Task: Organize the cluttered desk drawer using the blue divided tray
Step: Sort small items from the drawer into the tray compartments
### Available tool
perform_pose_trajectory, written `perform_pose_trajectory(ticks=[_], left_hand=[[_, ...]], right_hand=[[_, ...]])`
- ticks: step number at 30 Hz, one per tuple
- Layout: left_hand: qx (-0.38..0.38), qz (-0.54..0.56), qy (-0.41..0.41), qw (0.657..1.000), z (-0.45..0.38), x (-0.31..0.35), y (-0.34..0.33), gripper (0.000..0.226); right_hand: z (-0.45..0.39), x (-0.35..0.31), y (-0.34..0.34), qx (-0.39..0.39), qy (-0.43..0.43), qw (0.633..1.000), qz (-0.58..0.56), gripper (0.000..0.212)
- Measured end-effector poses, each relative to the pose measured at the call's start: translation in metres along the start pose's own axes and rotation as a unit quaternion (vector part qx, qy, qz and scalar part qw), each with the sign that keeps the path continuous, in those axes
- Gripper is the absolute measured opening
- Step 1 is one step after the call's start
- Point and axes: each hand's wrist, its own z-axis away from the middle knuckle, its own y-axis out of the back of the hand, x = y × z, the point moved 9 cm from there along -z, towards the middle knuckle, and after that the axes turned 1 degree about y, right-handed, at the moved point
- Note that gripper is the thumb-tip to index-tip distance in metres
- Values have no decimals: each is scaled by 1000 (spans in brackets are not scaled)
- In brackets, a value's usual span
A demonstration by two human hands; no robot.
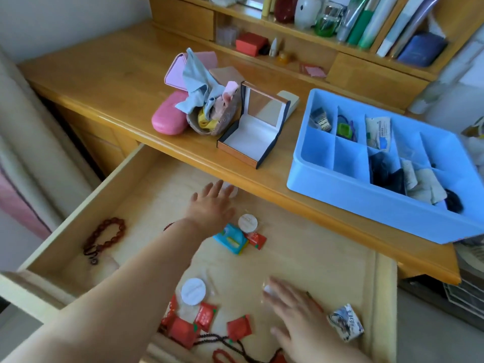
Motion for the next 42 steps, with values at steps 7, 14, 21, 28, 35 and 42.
perform_pose_trajectory(ticks=[7, 14, 21, 28, 35, 42], left_hand=[[-68, -115, -82, 988, -25, 35, -30, 63], [-138, -137, -228, 954, 94, 54, -82, 72], [42, 18, -94, 995, 94, 24, -3, 50], [-75, -54, 18, 996, 57, -8, -18, 48], [1, 120, 122, 985, 66, -11, 3, 14], [-154, 115, 31, 981, 97, 69, -51, 38]], right_hand=[[5, -4, 5, 13, 41, 998, 45, 73], [10, 10, 19, 148, -30, 984, -91, 57], [10, 25, 16, 103, -155, 982, -36, 74], [22, 42, 11, 46, -148, 974, -166, 28], [50, 87, 15, 142, -271, 815, -493, 16], [55, 82, -7, 107, -281, 738, -604, 39]])
